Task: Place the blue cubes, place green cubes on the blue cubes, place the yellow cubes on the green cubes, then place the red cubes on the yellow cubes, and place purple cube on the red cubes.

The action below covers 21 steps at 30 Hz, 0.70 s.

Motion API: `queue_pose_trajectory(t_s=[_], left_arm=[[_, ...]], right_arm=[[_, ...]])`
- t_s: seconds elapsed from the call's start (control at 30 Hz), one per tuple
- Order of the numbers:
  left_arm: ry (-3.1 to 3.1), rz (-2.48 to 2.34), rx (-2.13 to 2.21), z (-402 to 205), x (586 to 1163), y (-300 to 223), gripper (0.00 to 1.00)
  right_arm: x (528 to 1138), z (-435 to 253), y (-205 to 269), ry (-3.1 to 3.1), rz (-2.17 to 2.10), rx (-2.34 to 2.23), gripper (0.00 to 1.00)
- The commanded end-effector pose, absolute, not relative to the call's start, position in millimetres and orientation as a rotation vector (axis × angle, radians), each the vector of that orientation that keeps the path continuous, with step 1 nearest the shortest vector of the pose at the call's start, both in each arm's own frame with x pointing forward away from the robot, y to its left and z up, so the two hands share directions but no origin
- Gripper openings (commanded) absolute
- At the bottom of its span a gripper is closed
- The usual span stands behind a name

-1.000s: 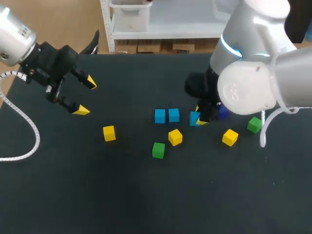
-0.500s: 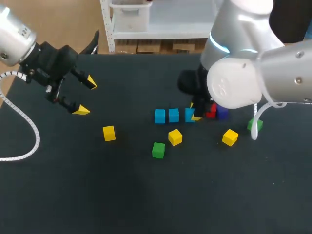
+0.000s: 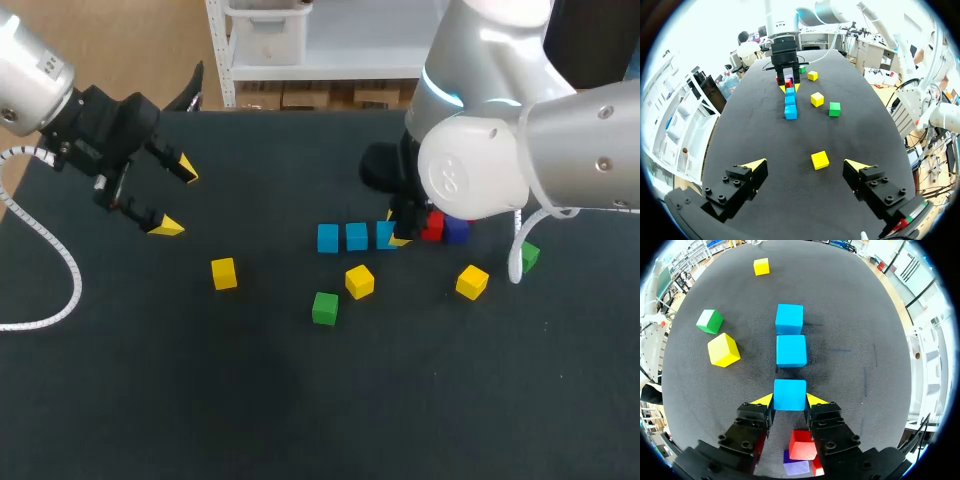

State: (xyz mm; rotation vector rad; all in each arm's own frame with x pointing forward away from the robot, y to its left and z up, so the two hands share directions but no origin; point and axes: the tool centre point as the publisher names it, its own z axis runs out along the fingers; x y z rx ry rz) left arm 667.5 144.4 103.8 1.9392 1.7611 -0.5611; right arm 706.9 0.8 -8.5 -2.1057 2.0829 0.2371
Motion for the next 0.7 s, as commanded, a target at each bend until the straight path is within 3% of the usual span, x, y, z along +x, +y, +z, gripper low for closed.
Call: queue_pose_trajectory(t_s=[0.03,0.2,0.4,0.7], left_arm=[[1.755,-0.561,1.938,102.8,667.2,145.4,1.00],[1.755,-0.561,1.938,102.8,667.2,145.4,1.00],[1.755,-0.561,1.938,102.8,667.2,145.4,1.00],[1.755,-0.561,1.938,102.8,667.2,145.4,1.00]], right_arm=[[707.8,-9.8,2.0,2.084,0.240,-2.105,0.00],[708.5,-9.8,3.6,2.082,0.244,-2.106,0.01],[709.0,-10.0,3.7,2.080,0.247,-2.102,0.16],[709.2,-10.1,3.5,2.081,0.250,-2.101,0.29]])
